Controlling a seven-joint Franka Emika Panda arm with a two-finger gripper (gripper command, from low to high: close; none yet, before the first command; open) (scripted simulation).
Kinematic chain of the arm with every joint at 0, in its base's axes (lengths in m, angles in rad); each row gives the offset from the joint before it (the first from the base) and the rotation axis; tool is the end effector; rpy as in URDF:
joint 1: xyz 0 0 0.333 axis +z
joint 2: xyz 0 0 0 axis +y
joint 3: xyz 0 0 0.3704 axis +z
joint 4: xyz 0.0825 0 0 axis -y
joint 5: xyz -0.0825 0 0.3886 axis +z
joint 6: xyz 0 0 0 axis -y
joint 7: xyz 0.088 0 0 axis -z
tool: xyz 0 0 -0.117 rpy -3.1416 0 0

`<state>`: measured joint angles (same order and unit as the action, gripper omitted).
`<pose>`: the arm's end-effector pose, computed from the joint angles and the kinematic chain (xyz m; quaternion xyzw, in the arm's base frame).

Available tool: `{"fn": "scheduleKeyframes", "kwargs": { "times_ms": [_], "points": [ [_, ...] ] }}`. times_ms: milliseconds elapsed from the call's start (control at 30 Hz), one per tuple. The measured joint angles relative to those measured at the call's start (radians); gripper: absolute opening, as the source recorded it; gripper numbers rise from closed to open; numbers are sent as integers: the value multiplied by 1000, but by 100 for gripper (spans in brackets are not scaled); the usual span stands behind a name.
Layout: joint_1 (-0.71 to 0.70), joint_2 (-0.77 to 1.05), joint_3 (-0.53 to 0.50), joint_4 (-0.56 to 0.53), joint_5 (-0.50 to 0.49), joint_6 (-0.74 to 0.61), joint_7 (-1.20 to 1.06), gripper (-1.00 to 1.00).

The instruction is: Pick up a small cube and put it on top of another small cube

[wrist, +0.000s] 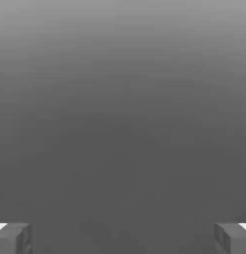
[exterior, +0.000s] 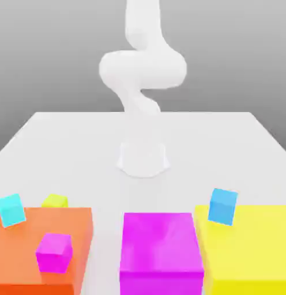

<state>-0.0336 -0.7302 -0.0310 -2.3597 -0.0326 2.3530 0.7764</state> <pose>0.3496 -0.0280 0.6940 -0.8565 0.3757 -0.3330 0.1197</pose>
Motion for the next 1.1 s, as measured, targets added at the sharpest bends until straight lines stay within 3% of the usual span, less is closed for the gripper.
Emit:
{"fn": "scheduleKeyframes", "kwargs": {
  "times_ms": [433, 533, 600, 667, 767, 867, 900, 1100],
  "points": [
    [-204, 443, -278, -358, -135, 334, -193, 0],
    [-246, 572, -363, -450, -111, 429, -288, 0],
    [-272, 669, -407, -511, -37, 498, -392, 0],
    [-293, 753, -381, -522, 89, 559, -499, 0],
    [-393, 869, -234, -505, 284, 643, -644, 0],
    [-547, 976, -61, -482, 371, 730, -713, 0],
    [-575, 994, -32, -478, 377, 746, -718, -100],
    [-590, 1003, -17, -476, 379, 752, -720, -100]
  ]
}}
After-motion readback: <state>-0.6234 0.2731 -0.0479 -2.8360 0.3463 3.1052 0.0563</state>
